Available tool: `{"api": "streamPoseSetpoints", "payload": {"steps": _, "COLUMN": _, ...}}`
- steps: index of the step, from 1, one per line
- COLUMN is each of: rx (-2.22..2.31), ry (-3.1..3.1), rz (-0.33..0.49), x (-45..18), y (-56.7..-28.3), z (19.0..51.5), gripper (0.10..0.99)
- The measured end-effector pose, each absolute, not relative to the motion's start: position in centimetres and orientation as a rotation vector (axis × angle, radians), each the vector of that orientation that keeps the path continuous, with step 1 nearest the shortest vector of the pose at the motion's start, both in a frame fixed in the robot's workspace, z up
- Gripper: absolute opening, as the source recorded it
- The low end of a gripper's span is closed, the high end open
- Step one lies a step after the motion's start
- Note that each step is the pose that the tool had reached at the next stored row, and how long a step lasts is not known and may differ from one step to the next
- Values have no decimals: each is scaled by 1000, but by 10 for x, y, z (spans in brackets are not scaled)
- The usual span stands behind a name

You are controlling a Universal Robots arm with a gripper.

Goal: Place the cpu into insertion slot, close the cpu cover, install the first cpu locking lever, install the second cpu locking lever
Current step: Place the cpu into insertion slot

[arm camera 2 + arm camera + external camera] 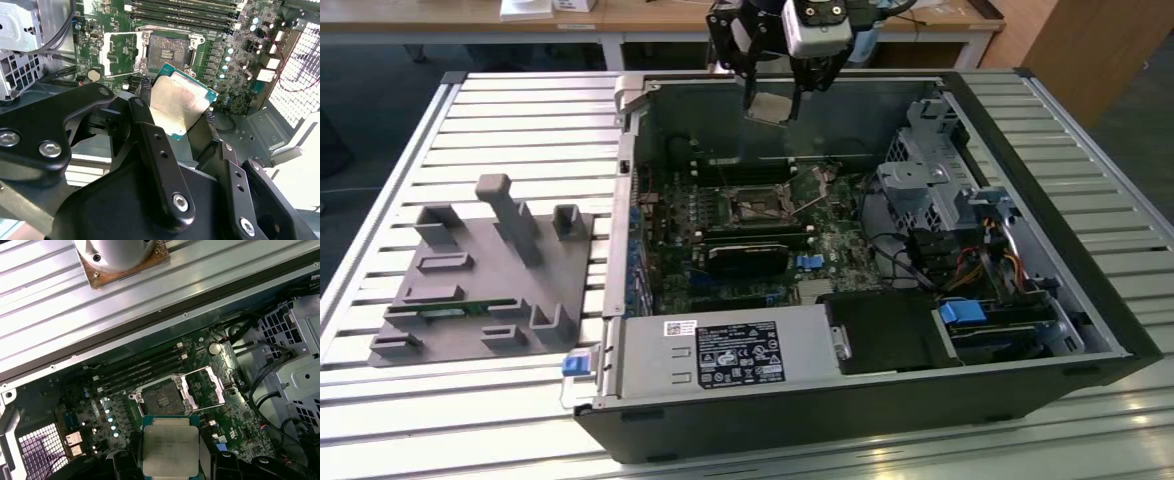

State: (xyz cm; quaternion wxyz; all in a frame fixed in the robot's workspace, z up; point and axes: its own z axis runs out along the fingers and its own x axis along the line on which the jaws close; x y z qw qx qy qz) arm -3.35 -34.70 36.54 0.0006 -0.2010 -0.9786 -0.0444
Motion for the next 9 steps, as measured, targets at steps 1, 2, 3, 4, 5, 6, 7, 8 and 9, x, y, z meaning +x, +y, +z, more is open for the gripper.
{"api": "streamPoseSetpoints", "payload": {"steps": 1, "rx": -640, "ry": -3072, "rz": -139, "x": -33, "y": -347, "z": 365, "gripper": 541}}
{"api": "streamPoseSetpoints", "payload": {"steps": 2, "rx": -648, "ry": -3070, "rz": -139, "x": -33, "y": -347, "z": 365, "gripper": 541}}
{"api": "streamPoseSetpoints", "payload": {"steps": 3, "rx": -657, "ry": -3068, "rz": -139, "x": -34, "y": -347, "z": 365, "gripper": 541}}
{"api": "streamPoseSetpoints", "payload": {"steps": 4, "rx": -665, "ry": -3067, "rz": -139, "x": -34, "y": -347, "z": 365, "gripper": 541}}
{"api": "streamPoseSetpoints", "payload": {"steps": 5, "rx": -674, "ry": -3065, "rz": -139, "x": -34, "y": -347, "z": 365, "gripper": 541}}
{"api": "streamPoseSetpoints", "payload": {"steps": 6, "rx": -683, "ry": -3064, "rz": -139, "x": -33, "y": -347, "z": 365, "gripper": 541}}
{"api": "streamPoseSetpoints", "payload": {"steps": 7, "rx": -691, "ry": -3062, "rz": -139, "x": -33, "y": -347, "z": 365, "gripper": 541}}
{"api": "streamPoseSetpoints", "payload": {"steps": 8, "rx": -699, "ry": -3060, "rz": -139, "x": -33, "y": -347, "z": 365, "gripper": 541}}
{"api": "streamPoseSetpoints", "payload": {"steps": 9, "rx": -707, "ry": -3059, "rz": -139, "x": -33, "y": -347, "z": 365, "gripper": 541}}
